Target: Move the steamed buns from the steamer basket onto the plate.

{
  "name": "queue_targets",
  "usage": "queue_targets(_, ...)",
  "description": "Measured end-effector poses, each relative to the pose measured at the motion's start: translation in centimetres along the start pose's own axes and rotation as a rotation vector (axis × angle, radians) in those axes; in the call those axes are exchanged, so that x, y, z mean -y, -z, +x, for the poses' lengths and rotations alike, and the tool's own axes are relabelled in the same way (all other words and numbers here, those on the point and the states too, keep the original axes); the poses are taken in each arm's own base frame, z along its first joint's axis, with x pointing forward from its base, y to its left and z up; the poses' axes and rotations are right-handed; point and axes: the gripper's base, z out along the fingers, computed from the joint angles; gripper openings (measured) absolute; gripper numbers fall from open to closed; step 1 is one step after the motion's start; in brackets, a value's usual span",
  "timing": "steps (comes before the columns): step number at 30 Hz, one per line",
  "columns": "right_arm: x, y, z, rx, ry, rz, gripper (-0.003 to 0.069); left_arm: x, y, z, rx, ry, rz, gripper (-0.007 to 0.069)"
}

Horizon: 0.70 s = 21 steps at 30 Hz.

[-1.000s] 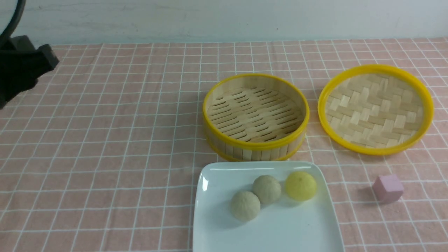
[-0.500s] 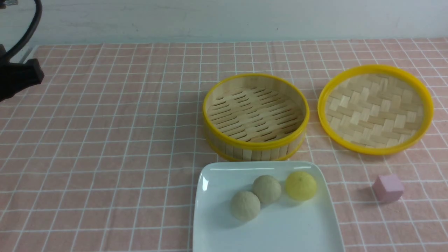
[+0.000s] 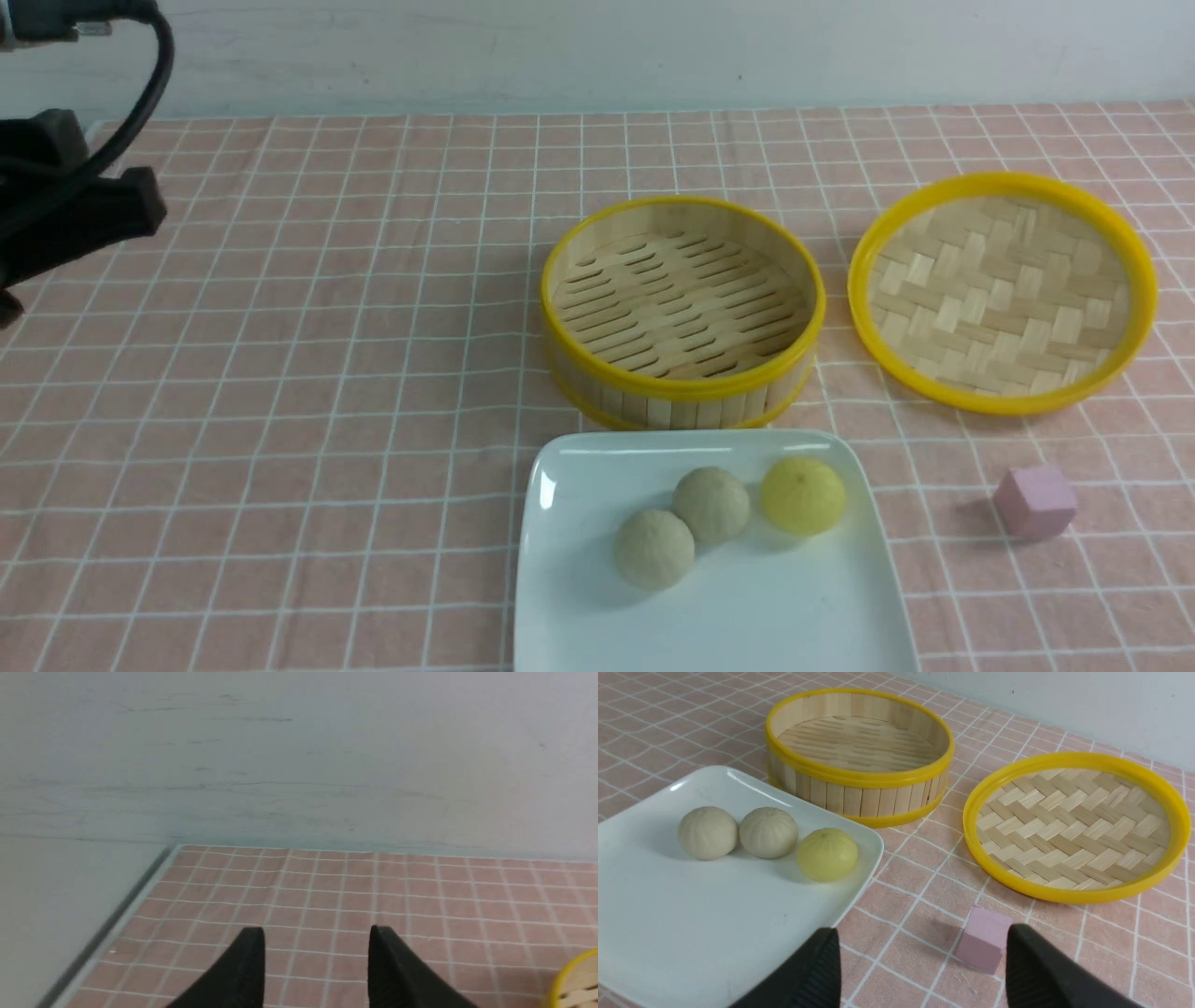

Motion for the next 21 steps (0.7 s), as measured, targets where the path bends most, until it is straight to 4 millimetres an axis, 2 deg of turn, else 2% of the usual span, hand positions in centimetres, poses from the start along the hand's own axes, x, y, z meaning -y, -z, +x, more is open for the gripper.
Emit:
queue_targets(1,0.0,0.0,0.0,0.0,0.0,0.0,0.0473,0.1,0.0,0.0,0.0,0.007,0.008,0.033)
queue_targets(7,0.0,0.0,0.0,0.0,0.0,0.0,0.0473,3.2,0.6,-0.2,-0.01,0.187,0.357,0.033)
queue_targets(8,0.0,0.0,0.0,0.0,0.0,0.0,0.0473,3.3,0.6,-0.2,-0.011,0.192,0.369,0.033)
queue_targets(11,0.0,0.0,0.0,0.0,0.0,0.0,0.0473,4.9,1.5,-0.3,-0.043,0.256,0.574,0.033)
queue_targets(21,0.0,0.0,0.0,0.0,0.0,0.0,0.0473,7.8,4.4,-0.1,-0.136,0.268,1.019,0.033)
